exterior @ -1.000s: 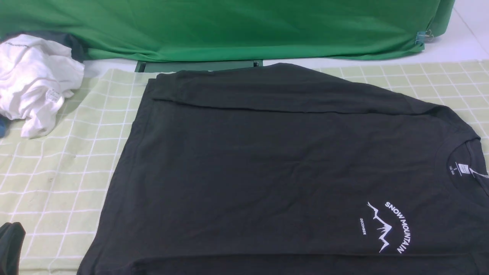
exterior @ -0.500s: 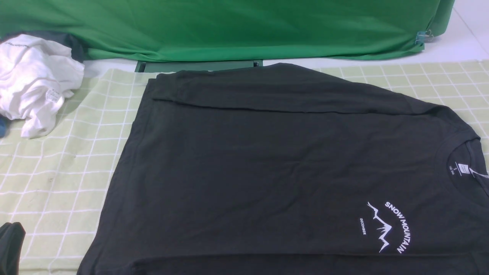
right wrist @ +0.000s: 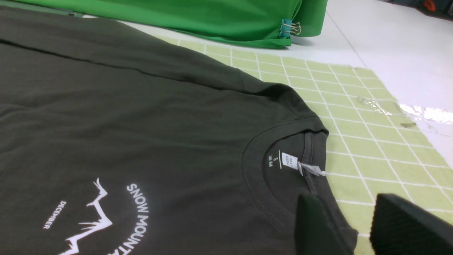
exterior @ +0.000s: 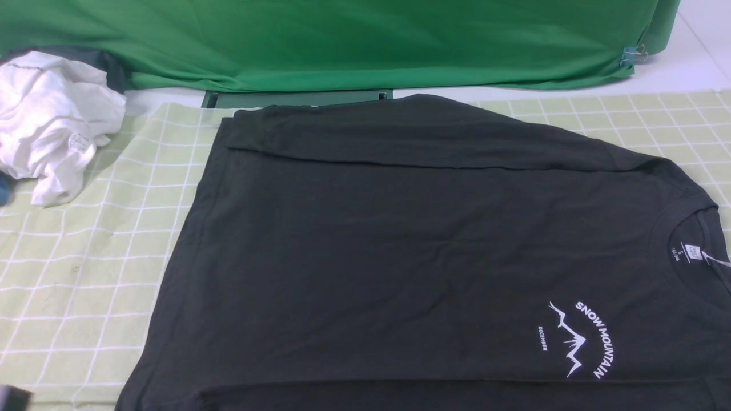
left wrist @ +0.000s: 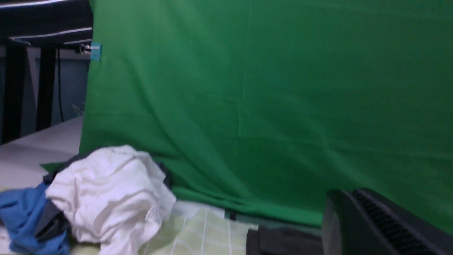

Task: Fold a long-sleeved shirt over a green coffee tablecloth.
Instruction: 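Grasp the left edge of the dark T-shirt lying flat on the table, then fold the left side of the black T-shirt inward over its body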

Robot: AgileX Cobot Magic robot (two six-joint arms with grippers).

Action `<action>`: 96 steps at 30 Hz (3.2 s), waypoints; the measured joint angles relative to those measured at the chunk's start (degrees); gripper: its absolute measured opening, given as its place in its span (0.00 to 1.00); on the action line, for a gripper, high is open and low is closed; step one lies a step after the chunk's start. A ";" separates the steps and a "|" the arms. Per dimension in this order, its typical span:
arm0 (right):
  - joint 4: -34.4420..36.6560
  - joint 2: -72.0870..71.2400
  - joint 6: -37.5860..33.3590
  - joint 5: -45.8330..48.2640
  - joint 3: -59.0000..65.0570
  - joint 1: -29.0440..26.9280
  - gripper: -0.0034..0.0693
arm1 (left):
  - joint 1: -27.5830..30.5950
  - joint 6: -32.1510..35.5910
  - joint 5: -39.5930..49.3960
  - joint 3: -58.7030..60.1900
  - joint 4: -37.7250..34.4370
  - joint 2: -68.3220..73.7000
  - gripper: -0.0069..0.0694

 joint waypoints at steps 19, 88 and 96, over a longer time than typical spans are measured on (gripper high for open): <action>5.51 0.00 7.69 -17.17 0.07 0.00 0.38 | 0.00 -13.39 -23.80 -3.06 -0.55 0.21 0.11; 18.03 39.74 -5.85 38.81 -46.46 7.55 0.07 | -20.28 -13.02 51.12 -32.98 6.10 81.13 0.24; 18.03 39.80 -5.88 38.81 -46.46 7.55 0.07 | -20.28 -11.37 56.37 -33.85 5.99 80.18 0.16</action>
